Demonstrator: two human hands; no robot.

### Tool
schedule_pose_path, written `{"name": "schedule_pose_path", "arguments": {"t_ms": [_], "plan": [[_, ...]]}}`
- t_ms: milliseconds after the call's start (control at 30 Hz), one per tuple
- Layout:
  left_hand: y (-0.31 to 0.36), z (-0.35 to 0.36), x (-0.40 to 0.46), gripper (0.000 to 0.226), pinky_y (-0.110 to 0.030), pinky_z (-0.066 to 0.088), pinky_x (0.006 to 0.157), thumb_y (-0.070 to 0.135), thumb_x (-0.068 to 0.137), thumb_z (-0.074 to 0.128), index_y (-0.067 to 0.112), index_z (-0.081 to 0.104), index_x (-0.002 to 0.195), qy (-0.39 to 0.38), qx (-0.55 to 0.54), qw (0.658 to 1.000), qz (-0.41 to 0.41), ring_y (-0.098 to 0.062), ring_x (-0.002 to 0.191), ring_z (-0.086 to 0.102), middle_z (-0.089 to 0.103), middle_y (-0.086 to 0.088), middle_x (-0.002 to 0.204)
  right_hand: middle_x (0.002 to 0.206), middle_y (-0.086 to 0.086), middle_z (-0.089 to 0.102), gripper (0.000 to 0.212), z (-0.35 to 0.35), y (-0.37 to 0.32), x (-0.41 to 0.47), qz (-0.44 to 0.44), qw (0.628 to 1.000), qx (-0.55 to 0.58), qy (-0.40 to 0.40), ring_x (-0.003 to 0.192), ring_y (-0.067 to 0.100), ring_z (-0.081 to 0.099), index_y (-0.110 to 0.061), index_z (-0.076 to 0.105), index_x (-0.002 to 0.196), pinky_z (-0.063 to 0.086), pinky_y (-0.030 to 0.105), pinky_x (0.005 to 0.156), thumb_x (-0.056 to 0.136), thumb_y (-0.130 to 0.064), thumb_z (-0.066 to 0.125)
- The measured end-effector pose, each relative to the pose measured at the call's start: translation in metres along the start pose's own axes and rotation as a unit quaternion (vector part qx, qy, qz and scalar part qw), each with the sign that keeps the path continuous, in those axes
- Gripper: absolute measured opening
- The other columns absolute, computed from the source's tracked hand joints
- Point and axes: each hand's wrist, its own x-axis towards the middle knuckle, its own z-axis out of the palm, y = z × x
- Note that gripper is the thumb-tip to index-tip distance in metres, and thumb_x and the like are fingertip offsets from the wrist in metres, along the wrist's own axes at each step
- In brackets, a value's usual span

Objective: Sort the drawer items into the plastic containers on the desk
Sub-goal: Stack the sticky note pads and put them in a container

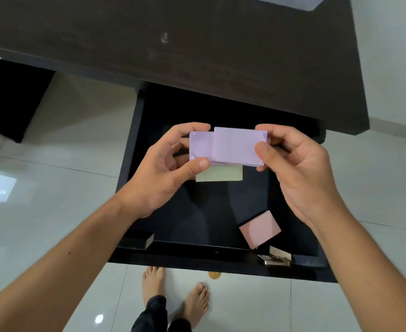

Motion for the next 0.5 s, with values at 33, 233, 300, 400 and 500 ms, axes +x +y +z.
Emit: {"name": "schedule_pose_path", "arguments": {"t_ms": [33,233,300,400,500], "plan": [[-0.001,0.003,0.001,0.055,-0.039,0.061,0.089,0.011,0.093,0.068,0.018,0.051,0.145,-0.005,-0.003,1.000,-0.002,-0.024,0.109,0.072,0.062,-0.020,0.132,0.112,0.018,0.072,0.026,0.000,0.001,0.003,-0.001,1.000,0.001,0.008,0.089,0.019,0.068,-0.021,0.075,0.122,0.057,0.031,0.079,0.097,-0.012,0.075],[-0.003,0.015,0.008,0.068,-0.048,0.061,0.095,0.014,0.090,0.071,0.024,0.047,0.153,-0.003,-0.018,1.000,-0.004,-0.025,0.115,0.071,0.067,-0.011,0.126,0.107,0.014,0.076,0.029,0.001,0.003,0.008,-0.009,0.999,-0.033,0.034,0.085,0.011,0.067,-0.023,0.077,0.122,0.056,0.024,0.075,0.096,-0.012,0.077],[-0.003,0.018,0.009,0.075,-0.049,0.061,0.096,0.014,0.089,0.071,0.030,0.042,0.156,-0.011,-0.019,1.000,-0.003,-0.025,0.115,0.070,0.066,-0.014,0.127,0.110,0.006,0.078,0.031,0.002,0.006,0.008,-0.010,0.997,-0.060,0.038,0.092,0.012,0.069,-0.025,0.076,0.125,0.057,0.025,0.079,0.096,-0.017,0.078],[-0.006,0.020,0.008,0.077,-0.045,0.061,0.094,0.015,0.089,0.072,0.032,0.041,0.157,-0.023,-0.029,0.999,0.000,-0.026,0.113,0.070,0.065,-0.015,0.127,0.114,0.001,0.077,0.033,0.004,0.010,0.007,-0.001,0.995,-0.083,0.058,0.098,0.014,0.072,-0.023,0.076,0.130,0.061,0.032,0.084,0.096,-0.022,0.078],[-0.009,0.021,0.009,0.071,-0.044,0.062,0.091,0.018,0.088,0.075,0.029,0.047,0.153,-0.028,-0.047,0.999,0.001,-0.029,0.116,0.070,0.066,-0.008,0.126,0.112,-0.001,0.076,0.032,0.007,0.011,0.004,0.004,0.993,-0.098,0.068,0.099,0.013,0.072,-0.024,0.076,0.129,0.065,0.040,0.089,0.097,-0.023,0.078]]}}
